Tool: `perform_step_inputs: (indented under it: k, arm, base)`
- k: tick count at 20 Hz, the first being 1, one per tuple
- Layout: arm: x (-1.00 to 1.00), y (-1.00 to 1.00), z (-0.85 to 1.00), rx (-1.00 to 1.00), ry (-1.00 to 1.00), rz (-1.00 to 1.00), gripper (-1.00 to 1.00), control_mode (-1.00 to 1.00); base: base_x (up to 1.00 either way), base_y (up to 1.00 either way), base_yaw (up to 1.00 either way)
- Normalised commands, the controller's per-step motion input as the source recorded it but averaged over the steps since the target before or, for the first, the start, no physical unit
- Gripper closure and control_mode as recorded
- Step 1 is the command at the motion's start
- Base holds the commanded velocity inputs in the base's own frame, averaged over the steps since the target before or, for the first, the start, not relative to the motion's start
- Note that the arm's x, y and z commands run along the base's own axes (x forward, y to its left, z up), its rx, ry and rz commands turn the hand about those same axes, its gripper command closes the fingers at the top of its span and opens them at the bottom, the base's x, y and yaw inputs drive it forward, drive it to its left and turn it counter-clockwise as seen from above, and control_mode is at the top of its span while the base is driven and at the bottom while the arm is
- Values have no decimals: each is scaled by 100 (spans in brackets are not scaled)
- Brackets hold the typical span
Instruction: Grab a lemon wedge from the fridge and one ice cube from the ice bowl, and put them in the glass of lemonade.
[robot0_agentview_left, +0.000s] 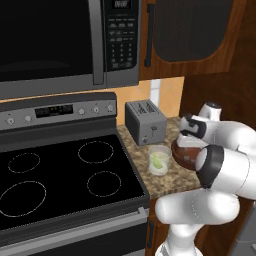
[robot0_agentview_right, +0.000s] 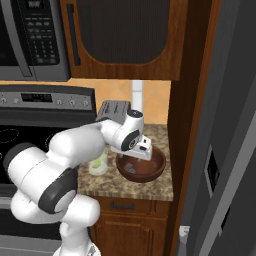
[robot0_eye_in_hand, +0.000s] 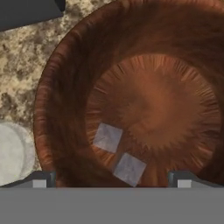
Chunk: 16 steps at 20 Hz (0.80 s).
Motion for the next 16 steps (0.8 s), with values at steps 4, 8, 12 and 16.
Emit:
perform_step_inputs:
  k: [4,8,12,16]
  arm:
    - [16,0,-20,0,4,0,-100,-100]
    - [0,-13,-54,0,0,0,-100,-100]
    - [8,-3,-37,0,0,3,-100,-100]
    - [31,0,-18,0,0,14,-100,-100]
  base:
    - [0,0,0]
    - [0,0,0]
    - [0,0,0]
    - [0,0,0]
